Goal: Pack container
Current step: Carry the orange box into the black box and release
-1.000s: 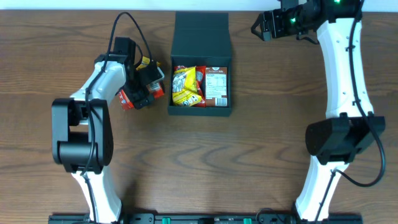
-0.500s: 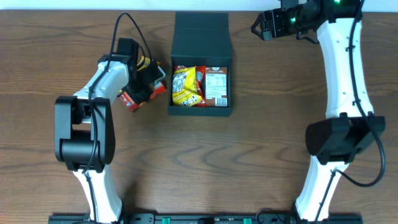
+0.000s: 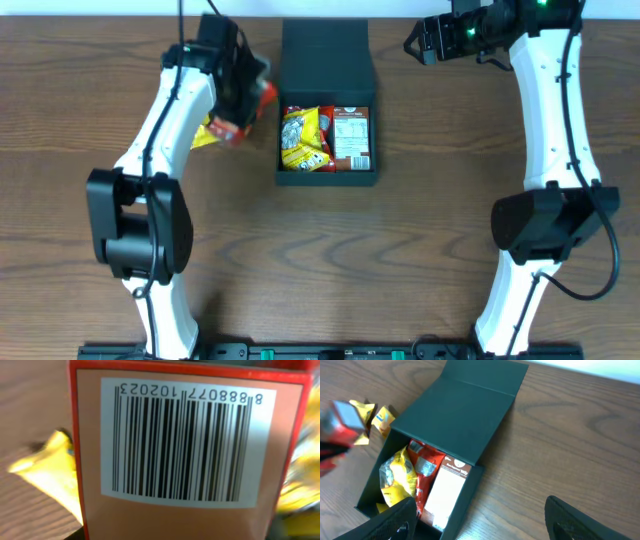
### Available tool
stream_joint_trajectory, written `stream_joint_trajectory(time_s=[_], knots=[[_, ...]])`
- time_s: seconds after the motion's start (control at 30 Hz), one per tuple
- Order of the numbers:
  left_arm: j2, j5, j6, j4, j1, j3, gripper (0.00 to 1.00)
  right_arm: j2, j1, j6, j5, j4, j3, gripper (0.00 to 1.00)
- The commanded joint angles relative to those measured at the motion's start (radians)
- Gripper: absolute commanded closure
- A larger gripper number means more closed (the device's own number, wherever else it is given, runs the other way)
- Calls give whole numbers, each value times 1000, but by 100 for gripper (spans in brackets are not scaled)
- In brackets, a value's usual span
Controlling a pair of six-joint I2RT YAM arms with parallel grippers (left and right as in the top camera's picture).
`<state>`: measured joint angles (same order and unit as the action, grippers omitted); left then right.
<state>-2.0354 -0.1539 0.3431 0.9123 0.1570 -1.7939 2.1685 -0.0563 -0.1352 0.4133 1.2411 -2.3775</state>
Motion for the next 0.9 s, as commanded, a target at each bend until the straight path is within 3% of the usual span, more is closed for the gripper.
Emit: stream_joint_trajectory(time_s=[0.0, 0.07, 0.13, 0.23, 0.37, 0.57, 0.87], knots=[[56, -70, -356, -5, 20, -54, 87, 6, 11, -4, 1, 1, -1, 19], [54, -118, -565, -24, 50, -55, 94, 6, 23, 1, -5, -2, -1, 20], [48, -116, -685, -36, 92, -56, 94, 6, 41, 28, -30, -6, -1, 21], [46, -60, -760, -74, 183, -56, 94, 6, 82, 67, -59, -11, -1, 20], [45, 145, -861, -117, 325, -55, 94, 6, 150, 117, -74, -14, -1, 20], [20, 266, -895, -173, 483, -55, 94, 6, 245, 142, -74, -10, -1, 20], [-71, 265, -974, -181, 517, -55, 94, 6, 292, 130, -74, 10, -1, 19]])
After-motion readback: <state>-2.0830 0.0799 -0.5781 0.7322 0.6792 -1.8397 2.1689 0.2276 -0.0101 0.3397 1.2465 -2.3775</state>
